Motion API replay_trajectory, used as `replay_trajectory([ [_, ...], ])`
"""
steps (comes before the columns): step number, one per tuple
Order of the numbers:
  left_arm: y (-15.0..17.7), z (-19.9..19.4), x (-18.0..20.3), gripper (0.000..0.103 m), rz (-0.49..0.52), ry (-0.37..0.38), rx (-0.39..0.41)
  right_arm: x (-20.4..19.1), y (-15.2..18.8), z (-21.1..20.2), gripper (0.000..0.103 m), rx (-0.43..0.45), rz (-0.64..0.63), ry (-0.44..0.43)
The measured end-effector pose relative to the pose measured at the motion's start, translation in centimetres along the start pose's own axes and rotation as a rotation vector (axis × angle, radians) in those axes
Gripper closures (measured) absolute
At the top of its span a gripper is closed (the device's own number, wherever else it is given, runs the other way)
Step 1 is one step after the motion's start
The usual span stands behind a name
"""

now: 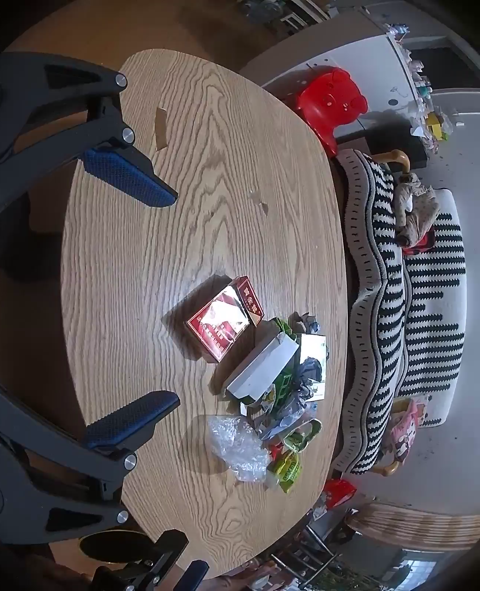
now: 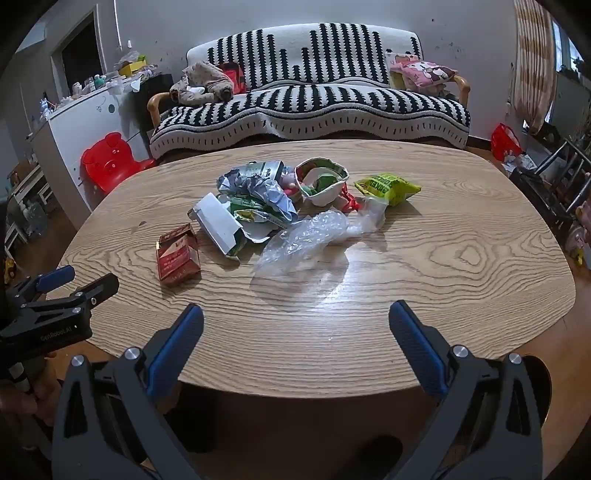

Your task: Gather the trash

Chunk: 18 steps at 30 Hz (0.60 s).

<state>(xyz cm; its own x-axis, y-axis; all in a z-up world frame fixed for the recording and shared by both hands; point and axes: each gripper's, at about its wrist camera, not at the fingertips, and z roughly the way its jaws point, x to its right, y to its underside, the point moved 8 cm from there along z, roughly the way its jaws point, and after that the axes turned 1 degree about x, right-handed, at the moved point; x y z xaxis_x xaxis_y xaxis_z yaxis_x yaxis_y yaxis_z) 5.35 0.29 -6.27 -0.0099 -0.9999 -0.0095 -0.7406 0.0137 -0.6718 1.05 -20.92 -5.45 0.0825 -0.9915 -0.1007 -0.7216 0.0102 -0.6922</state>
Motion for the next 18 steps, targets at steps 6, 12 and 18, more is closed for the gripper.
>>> replay_trajectory([
  [6, 0.1, 0.3, -0.2, 0.006, 0.002, 0.002, 0.001, 0.2, -0.2, 0.2, 0.006, -0.001, 0.0, 0.001],
  [12, 0.1, -0.3, 0.0, 0.006, 0.001, 0.0, -0.001, 0.2, -0.2, 0.3, 0.006, -0.001, -0.001, 0.001],
  [18, 0.3, -0.2, 0.2, 0.006, 0.001, -0.001, 0.0, 0.2, -0.2, 0.3, 0.006, 0.0, 0.001, 0.001],
])
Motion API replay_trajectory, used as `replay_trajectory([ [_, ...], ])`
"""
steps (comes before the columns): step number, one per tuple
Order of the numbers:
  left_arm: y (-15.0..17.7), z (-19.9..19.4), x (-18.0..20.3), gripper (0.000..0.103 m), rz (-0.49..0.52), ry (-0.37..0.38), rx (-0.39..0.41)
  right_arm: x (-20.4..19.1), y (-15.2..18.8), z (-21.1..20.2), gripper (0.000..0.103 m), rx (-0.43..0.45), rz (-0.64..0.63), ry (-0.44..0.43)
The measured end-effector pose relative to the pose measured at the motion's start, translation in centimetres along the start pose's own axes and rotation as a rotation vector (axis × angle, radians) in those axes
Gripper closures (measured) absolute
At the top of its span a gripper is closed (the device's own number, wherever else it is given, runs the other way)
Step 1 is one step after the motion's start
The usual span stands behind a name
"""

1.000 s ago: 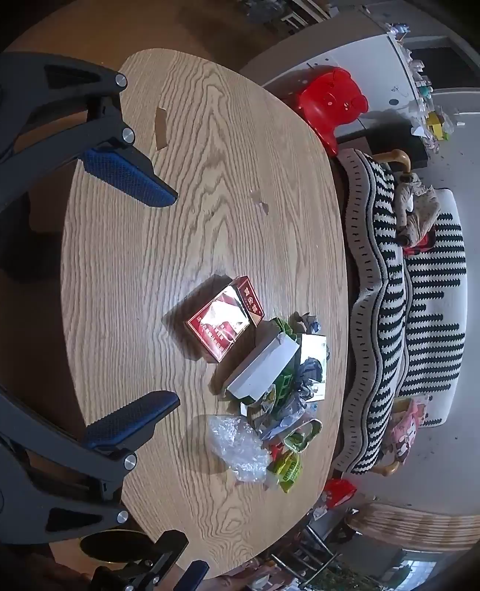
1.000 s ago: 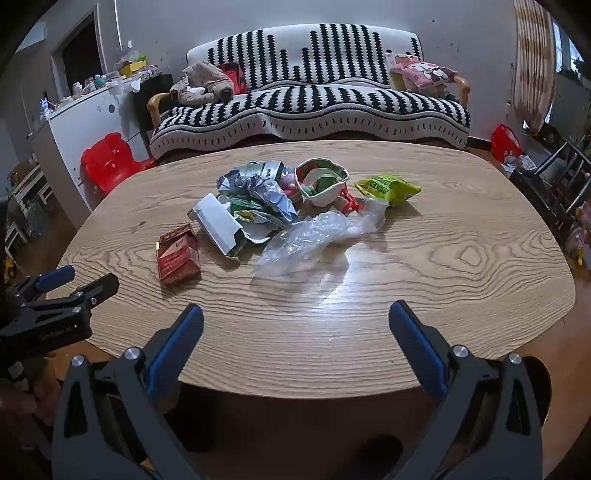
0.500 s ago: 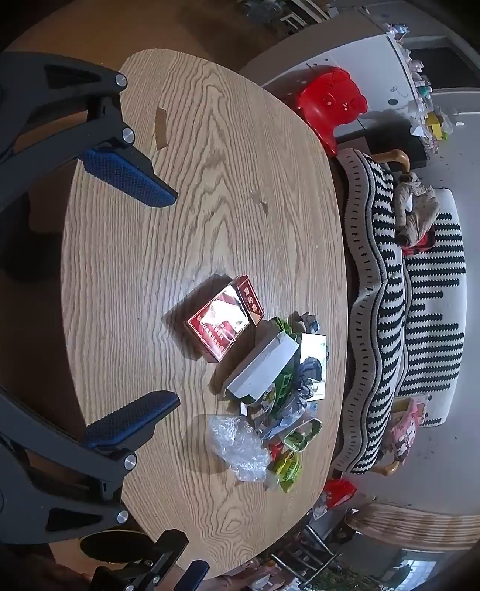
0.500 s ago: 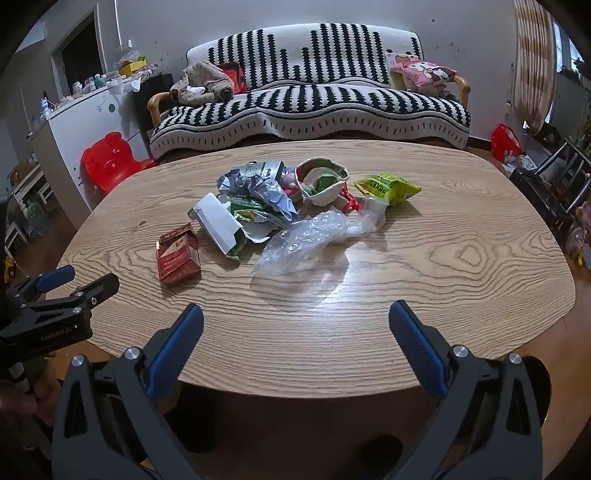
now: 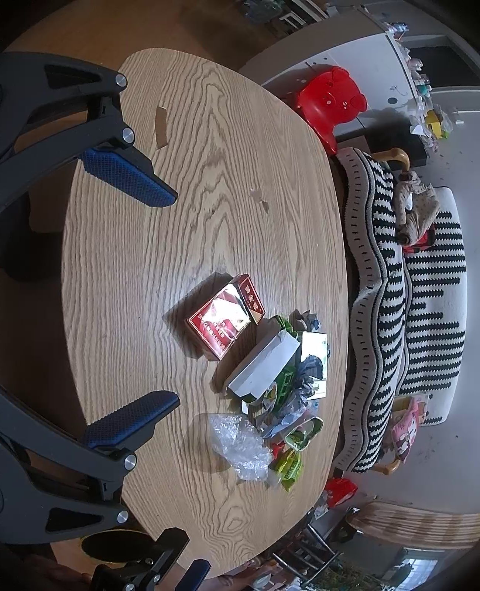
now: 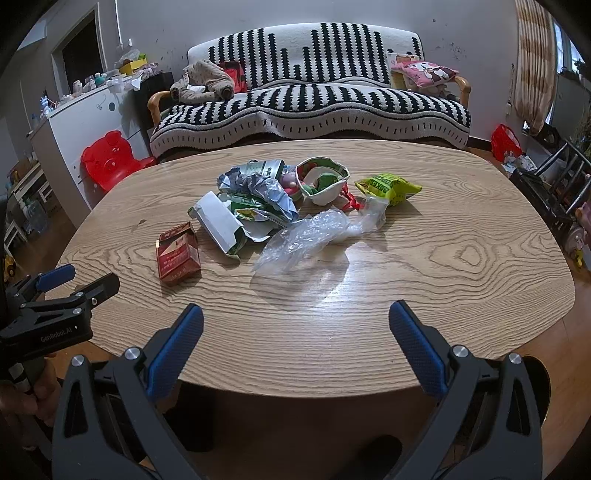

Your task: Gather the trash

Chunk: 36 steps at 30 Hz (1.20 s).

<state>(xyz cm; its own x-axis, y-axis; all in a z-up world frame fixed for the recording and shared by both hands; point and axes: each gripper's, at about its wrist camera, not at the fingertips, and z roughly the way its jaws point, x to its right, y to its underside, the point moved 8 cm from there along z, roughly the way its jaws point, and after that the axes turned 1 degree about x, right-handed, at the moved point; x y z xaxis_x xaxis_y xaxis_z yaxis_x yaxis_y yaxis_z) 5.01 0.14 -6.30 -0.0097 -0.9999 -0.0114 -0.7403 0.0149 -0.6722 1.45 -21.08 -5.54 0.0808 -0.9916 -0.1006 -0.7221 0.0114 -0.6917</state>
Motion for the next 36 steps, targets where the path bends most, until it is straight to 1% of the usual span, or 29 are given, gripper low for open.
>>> replay_trajectory([
  [36, 0.18, 0.24, 0.57, 0.006, 0.003, -0.002, -0.008, -0.33, 0.43, -0.02, 0.006, -0.003, -0.007, 0.002],
])
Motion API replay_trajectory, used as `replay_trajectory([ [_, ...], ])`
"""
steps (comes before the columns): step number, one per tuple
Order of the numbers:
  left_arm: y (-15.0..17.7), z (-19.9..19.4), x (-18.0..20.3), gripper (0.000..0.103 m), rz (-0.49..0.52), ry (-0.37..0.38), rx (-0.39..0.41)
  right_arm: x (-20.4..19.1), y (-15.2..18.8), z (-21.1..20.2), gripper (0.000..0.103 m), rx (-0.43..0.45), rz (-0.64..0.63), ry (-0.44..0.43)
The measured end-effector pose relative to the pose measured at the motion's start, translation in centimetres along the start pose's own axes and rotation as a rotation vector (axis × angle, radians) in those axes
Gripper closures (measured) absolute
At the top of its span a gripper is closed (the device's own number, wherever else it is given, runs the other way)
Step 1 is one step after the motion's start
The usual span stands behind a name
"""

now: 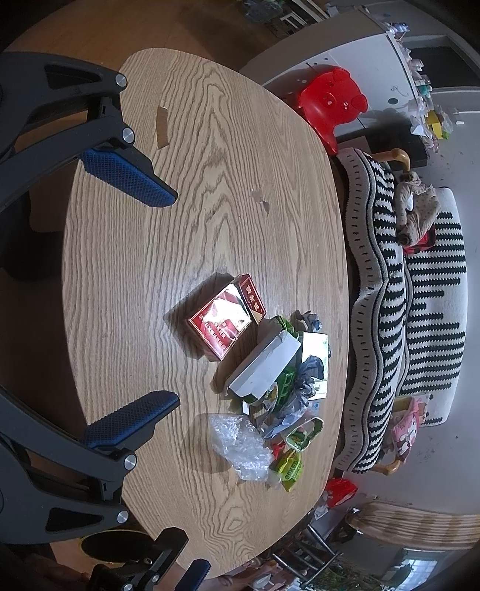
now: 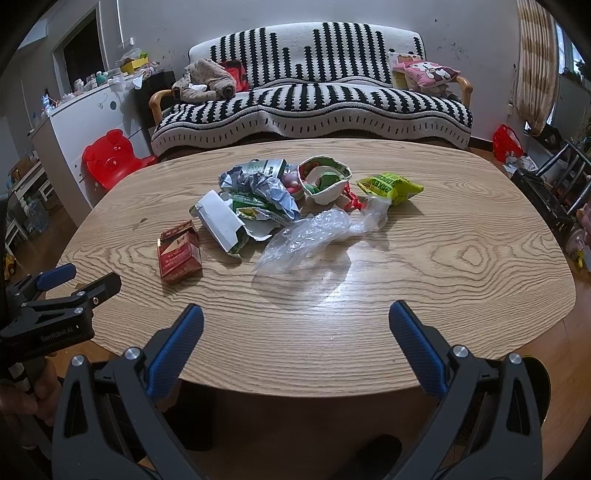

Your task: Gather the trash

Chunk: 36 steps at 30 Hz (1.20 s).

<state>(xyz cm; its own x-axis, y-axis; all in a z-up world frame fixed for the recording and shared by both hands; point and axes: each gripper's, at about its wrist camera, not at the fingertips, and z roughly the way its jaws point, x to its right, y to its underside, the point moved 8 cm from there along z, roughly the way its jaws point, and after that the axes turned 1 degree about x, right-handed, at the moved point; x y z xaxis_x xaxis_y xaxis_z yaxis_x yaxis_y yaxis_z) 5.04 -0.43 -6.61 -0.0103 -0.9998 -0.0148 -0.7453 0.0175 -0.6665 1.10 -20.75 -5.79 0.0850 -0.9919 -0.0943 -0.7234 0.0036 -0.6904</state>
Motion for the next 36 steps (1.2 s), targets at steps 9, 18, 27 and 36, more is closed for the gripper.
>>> replay_trajectory([
  [9, -0.3, 1.7, -0.2, 0.006, 0.016, -0.029, -0.056, 0.8, -1.1, 1.9, 0.006, -0.033, 0.045, -0.031],
  [18, -2.5, 7.9, 1.2, 0.006, 0.015, -0.073, -0.12, 3.5, -4.7, 9.8, 0.007, -0.119, 0.145, -0.021],
  [27, -2.8, 12.6, 1.0, 0.006, -0.034, -0.089, -0.175, 4.4, -4.8, 16.0, 0.046, -0.195, 0.163, -0.013],
  [36, -3.2, 12.7, 0.9, 0.034, -0.075, 0.008, -0.172, 4.1, -5.2, 14.8, 0.092, -0.174, 0.174, -0.083],
])
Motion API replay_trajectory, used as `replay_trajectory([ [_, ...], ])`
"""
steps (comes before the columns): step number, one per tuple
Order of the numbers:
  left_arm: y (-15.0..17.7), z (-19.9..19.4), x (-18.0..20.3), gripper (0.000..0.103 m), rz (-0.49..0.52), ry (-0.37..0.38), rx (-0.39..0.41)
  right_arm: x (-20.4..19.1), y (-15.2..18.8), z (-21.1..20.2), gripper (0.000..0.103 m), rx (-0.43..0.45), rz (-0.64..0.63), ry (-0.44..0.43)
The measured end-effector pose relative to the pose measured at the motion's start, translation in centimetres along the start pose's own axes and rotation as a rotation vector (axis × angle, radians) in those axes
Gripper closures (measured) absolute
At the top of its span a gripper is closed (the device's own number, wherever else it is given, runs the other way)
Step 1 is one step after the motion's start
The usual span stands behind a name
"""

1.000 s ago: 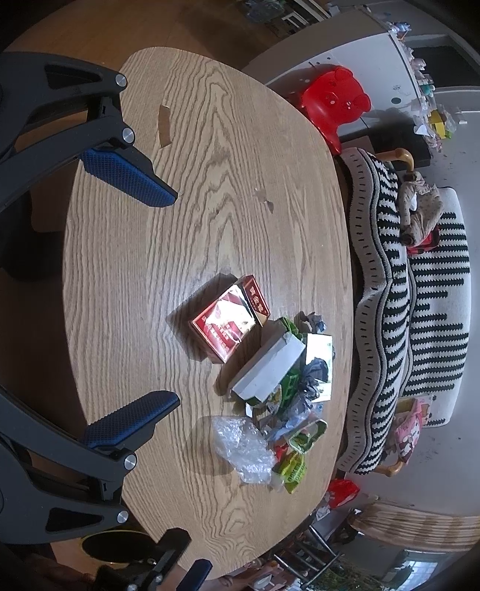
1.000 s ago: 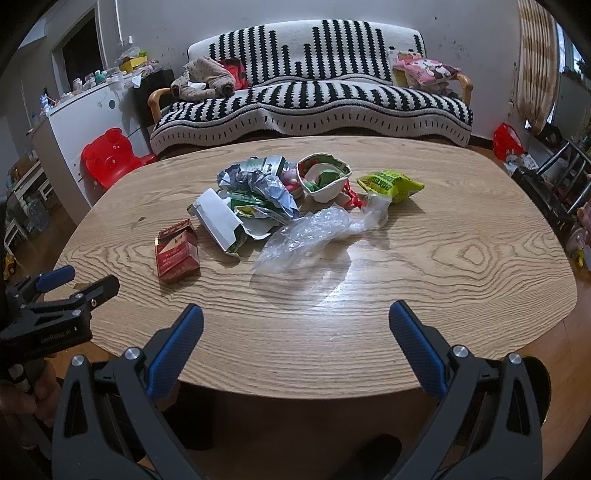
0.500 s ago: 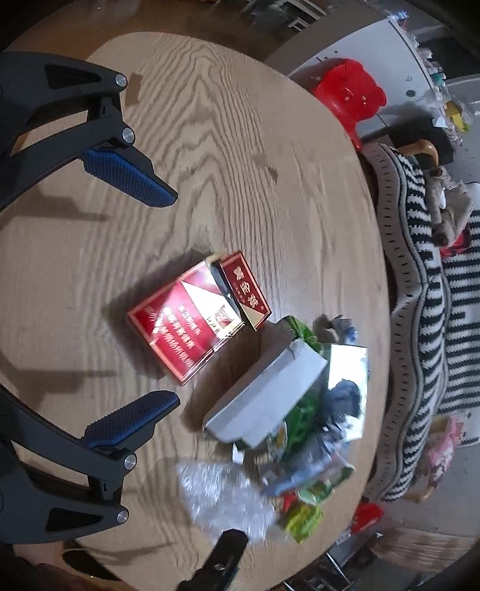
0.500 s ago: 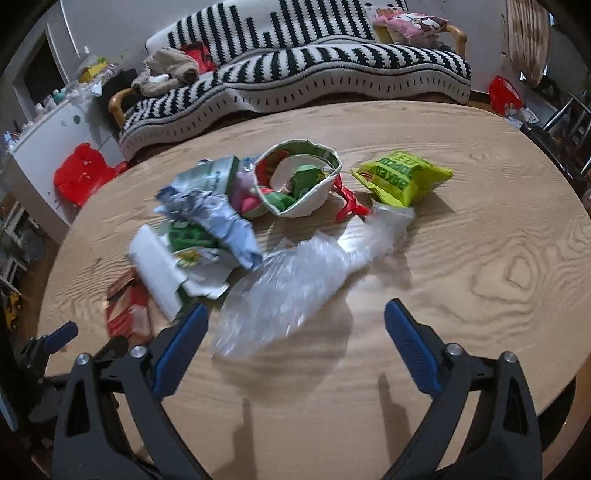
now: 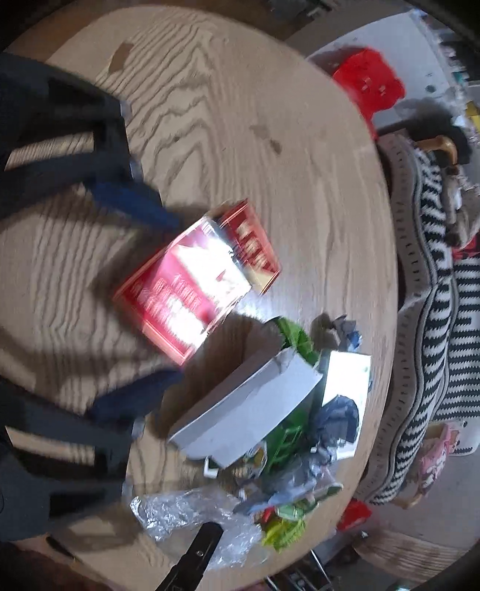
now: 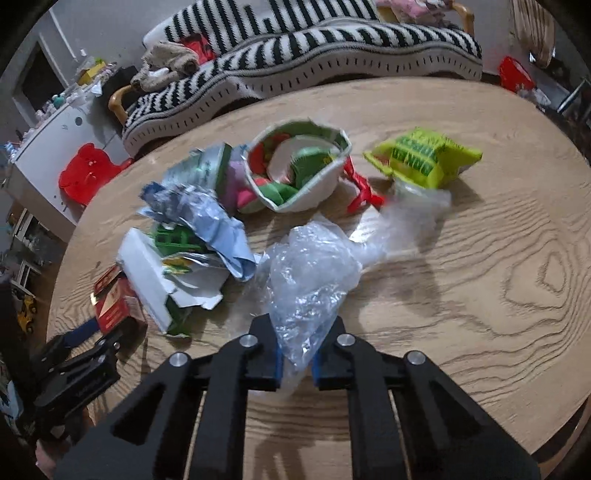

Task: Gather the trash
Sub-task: 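Grasp the red cigarette pack with the left tool while the right tool grasps the clear plastic bag, then carry the red pack and plastic bag to the bin and open both tools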

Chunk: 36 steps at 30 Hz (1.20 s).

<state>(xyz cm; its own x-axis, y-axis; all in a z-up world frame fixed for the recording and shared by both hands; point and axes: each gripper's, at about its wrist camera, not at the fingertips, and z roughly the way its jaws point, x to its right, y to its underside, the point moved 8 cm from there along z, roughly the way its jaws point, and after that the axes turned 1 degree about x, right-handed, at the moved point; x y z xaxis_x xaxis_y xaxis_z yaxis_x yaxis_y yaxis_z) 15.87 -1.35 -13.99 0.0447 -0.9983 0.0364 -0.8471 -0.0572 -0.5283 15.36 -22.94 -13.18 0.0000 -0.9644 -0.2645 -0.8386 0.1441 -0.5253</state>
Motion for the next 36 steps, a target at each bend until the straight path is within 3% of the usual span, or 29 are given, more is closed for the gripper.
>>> replay_trajectory([
  [10, 1.7, -3.8, -0.9, 0.038, 0.007, 0.06, 0.034, -1.5, 0.0, -3.5, 0.092, 0.062, -0.061, -0.018],
  [22, 0.4, -7.6, 0.7, 0.038, 0.041, 0.072, 0.119, 0.2, 0.0, -6.9, 0.092, 0.127, -0.059, -0.007],
  [27, -0.6, -10.0, 6.4, 0.038, 0.118, 0.149, 0.173, 5.4, 0.4, -11.4, 0.092, 0.203, -0.021, 0.044],
  [31, 0.1, -11.2, 14.1, 0.038, 0.217, 0.246, 0.183, 12.9, 2.1, -15.3, 0.092, 0.249, 0.077, 0.119],
  [36, 3.2, -12.3, 25.5, 0.038, 0.392, 0.392, 0.189, 25.0, 6.8, -20.0, 0.092, 0.273, 0.269, 0.262],
])
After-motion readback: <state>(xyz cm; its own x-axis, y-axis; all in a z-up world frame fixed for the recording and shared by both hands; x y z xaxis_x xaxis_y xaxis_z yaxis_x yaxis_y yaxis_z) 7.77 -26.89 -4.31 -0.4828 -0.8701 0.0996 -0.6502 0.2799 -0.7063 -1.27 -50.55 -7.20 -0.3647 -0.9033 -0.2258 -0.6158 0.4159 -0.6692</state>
